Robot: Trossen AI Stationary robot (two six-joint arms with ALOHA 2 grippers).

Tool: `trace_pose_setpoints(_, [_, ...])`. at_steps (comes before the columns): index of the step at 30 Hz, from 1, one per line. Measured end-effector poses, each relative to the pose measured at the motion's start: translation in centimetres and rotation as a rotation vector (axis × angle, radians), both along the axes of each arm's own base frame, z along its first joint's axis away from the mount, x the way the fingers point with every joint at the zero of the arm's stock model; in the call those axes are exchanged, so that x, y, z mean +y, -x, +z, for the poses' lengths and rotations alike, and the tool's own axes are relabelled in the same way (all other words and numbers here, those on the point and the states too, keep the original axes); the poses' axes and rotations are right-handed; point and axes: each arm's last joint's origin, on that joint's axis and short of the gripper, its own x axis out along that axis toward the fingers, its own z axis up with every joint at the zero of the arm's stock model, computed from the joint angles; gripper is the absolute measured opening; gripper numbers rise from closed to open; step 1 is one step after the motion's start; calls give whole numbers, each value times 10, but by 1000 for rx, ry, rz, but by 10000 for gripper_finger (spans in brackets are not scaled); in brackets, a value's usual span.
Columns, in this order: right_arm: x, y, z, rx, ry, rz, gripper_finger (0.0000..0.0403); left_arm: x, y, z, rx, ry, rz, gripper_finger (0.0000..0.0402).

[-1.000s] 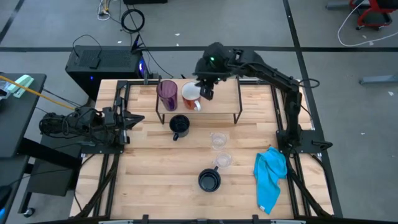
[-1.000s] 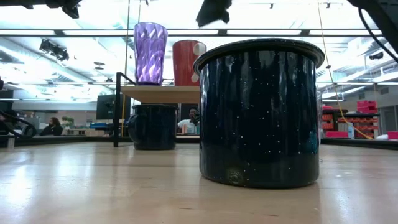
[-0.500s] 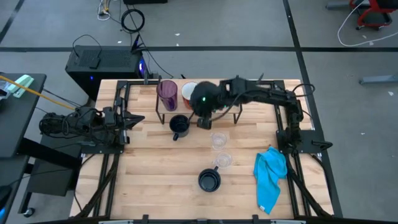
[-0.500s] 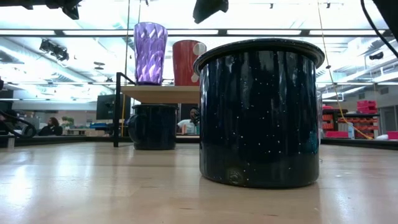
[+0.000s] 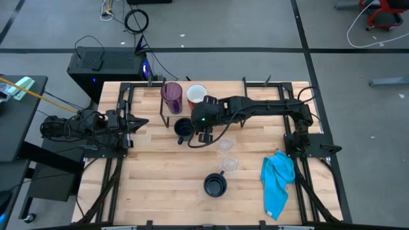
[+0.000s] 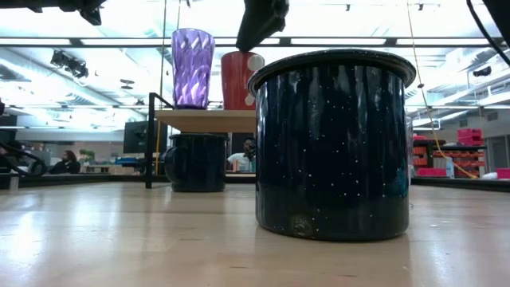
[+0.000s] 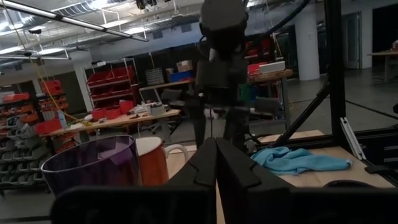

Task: Stack small to large cups/mugs on shelf
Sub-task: Put the orange mug on the shelf

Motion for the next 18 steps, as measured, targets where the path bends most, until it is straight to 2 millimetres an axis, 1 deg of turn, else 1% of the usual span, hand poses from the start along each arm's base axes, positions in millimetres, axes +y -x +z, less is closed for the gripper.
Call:
trace_pose_setpoints(9, [-5,-2,-20,30,48,-72,152,0,0,0,0,0,0,25])
trace_pose_setpoints(12, [-7,0,-23,44,54,-120,148,0,0,0,0,0,0,21])
trace_pose_setpoints(18, [-10,10,-25,107,134,-227,142,0,0,0,1,1,0,8])
